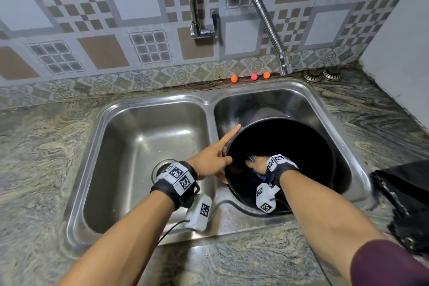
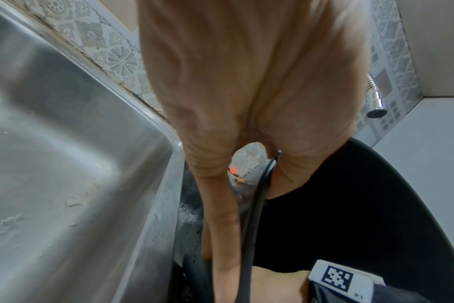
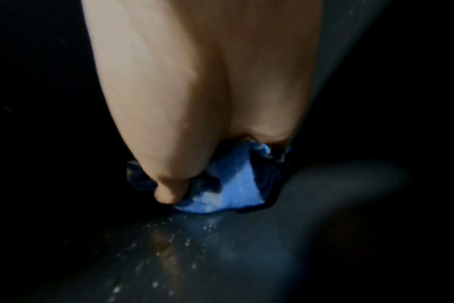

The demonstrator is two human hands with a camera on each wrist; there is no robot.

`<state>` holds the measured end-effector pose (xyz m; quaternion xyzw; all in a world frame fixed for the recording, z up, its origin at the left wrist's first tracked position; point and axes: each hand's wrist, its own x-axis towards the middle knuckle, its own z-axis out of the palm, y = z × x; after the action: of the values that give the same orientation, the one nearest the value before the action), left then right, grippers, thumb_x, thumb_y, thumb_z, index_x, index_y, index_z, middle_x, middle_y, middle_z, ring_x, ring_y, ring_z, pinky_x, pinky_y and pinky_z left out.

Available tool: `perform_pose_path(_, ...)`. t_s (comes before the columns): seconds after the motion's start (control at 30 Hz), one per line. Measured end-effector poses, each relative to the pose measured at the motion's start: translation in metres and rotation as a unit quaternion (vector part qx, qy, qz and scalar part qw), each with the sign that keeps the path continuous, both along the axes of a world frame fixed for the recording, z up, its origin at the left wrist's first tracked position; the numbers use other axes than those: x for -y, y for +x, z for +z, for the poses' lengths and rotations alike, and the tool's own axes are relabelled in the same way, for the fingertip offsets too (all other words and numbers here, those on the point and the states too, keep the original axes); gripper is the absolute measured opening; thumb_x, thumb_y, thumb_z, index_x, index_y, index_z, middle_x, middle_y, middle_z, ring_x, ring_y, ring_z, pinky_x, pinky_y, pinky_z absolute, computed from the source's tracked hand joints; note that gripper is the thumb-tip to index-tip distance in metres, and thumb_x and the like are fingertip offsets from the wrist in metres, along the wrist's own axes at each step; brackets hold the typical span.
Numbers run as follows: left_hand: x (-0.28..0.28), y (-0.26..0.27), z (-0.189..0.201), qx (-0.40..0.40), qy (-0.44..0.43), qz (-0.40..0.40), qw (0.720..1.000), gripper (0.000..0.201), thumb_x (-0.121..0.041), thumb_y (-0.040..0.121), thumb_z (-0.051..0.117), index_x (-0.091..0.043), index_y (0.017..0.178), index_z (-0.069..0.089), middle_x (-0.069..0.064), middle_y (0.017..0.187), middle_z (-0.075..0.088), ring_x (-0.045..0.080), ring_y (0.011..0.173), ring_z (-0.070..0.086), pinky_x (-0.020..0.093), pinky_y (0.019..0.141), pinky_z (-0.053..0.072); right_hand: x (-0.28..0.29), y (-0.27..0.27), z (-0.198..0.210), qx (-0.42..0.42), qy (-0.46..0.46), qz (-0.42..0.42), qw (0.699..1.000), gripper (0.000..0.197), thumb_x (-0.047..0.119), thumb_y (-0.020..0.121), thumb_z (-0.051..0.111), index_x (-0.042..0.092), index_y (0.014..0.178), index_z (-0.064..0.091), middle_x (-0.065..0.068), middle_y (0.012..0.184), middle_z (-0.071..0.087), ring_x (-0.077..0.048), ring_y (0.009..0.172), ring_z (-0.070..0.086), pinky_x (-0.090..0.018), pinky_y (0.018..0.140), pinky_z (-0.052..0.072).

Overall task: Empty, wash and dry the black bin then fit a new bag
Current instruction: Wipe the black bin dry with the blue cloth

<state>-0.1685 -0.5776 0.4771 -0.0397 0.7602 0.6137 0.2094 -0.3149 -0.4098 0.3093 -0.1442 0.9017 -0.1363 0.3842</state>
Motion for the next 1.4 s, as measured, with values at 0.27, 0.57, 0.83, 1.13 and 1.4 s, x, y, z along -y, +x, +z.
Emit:
perform_pose_path(0.27,-0.029,0.02,-0.013,-0.012,0.081,0.1,0.992,0.094,0.018,0.092,0.036,-0.052,0.149,0.008,0.0,0.141,0.049,0.023,0.102,0.067,0.029,0.064,0.06,-0.002,0.051,0.072,0.03,-0.109,0.034,0.993,0.045,0.048,0.101,0.035,0.022,0.136,0.048,-0.007,0.122,0.061,-0.023,0.109,0.057,-0.031,0.094,0.038)
perform_pose_path(0.57,-0.081,0.039,-0.039,0.059,0.145,0.22,0.963,0.065,0.02,0.084,0.037,-0.035,0.116,0.047,0.013,0.114,0.063,0.034,0.091,0.067,0.054,0.073,0.059,-0.061,0.069,0.1,-0.017,0.075,0.15,0.986,0.053,0.052,0.101,0.026,0.022,0.141,0.044,-0.01,0.134,0.056,-0.027,0.112,0.056,-0.036,0.097,0.04)
perform_pose_path(0.83,-0.039,-0.01,0.017,-0.091,-0.222,0.167,0.956,0.058,-0.022,0.09,0.061,-0.037,0.143,0.044,-0.002,0.129,0.061,0.019,0.116,0.058,0.037,0.105,0.046,-0.064,0.098,0.104,-0.05,0.077,0.216,0.972,0.043,0.036,0.105,0.031,0.012,0.139,0.041,-0.013,0.127,0.055,-0.029,0.108,0.054,-0.032,0.083,0.032)
perform_pose_path(1.13,-0.033,-0.02,0.032,-0.09,-0.299,0.022,0.95,0.066,-0.005,0.093,0.041,-0.041,0.147,0.035,0.011,0.121,0.065,0.031,0.102,0.066,0.032,0.081,0.055,-0.053,0.061,0.11,-0.082,0.069,0.104,0.989,0.017,0.021,0.099,0.042,0.017,0.103,0.059,-0.015,0.118,0.061,-0.03,0.112,0.059,-0.029,0.086,0.041)
perform_pose_path(1.4,-0.025,0.014,-0.003,0.009,-0.078,0.027,0.997,0.09,0.009,0.093,0.041,-0.051,0.151,0.008,0.01,0.124,0.059,0.033,0.095,0.071,0.052,0.071,0.061,-0.034,0.011,0.067,-0.12,0.186,-0.035,0.974,0.051,0.016,0.091,0.05,0.014,0.14,0.038,-0.017,0.143,0.044,-0.041,0.135,0.037,-0.06,0.11,0.026)
